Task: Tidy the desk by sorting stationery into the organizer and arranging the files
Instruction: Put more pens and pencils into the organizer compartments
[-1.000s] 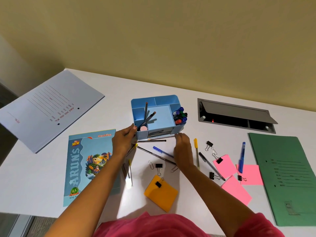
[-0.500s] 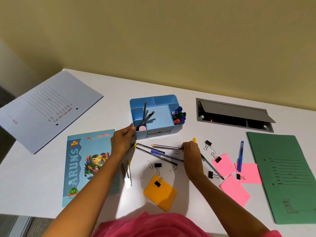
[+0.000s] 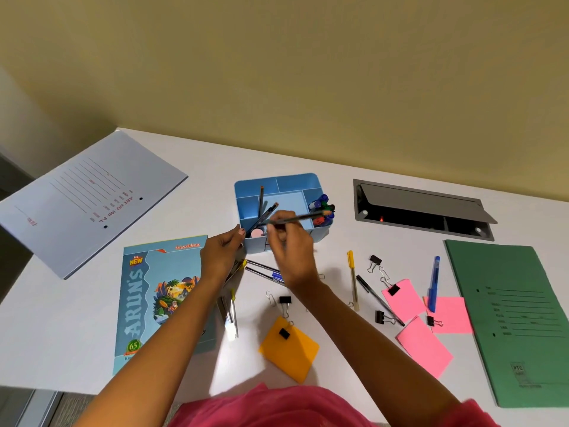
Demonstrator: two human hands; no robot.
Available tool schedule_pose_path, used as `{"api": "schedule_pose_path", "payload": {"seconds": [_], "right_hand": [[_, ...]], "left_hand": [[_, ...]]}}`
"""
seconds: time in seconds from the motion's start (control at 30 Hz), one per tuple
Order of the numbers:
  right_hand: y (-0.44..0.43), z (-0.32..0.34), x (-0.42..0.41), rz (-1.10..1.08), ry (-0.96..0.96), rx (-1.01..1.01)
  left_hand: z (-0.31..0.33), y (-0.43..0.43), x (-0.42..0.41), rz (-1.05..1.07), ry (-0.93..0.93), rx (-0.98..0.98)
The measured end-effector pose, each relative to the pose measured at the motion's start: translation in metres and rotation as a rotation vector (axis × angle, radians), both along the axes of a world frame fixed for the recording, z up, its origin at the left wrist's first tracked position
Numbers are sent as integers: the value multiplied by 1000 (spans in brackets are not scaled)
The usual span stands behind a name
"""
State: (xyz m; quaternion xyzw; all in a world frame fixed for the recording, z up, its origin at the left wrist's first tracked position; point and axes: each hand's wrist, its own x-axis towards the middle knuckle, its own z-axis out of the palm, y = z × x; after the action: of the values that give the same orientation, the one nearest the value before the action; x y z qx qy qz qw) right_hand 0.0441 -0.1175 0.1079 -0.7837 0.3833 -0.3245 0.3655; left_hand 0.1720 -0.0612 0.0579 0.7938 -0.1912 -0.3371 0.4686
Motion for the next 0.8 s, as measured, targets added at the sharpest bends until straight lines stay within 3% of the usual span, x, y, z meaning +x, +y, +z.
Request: {"api": "schedule_pose_path", "payload": {"seconds": [0.3,0.6,0.8], "right_hand": [[-6,-8,35,-26,141,-184],[-6,3,21,-18,39,-80],[0,-32,-2,-39,58,-397]], "left_hand": [[0,0,0,1,-12,-5],[-2,0,2,-5,14,-6],[-8,0,13,-27,104,-14]]}}
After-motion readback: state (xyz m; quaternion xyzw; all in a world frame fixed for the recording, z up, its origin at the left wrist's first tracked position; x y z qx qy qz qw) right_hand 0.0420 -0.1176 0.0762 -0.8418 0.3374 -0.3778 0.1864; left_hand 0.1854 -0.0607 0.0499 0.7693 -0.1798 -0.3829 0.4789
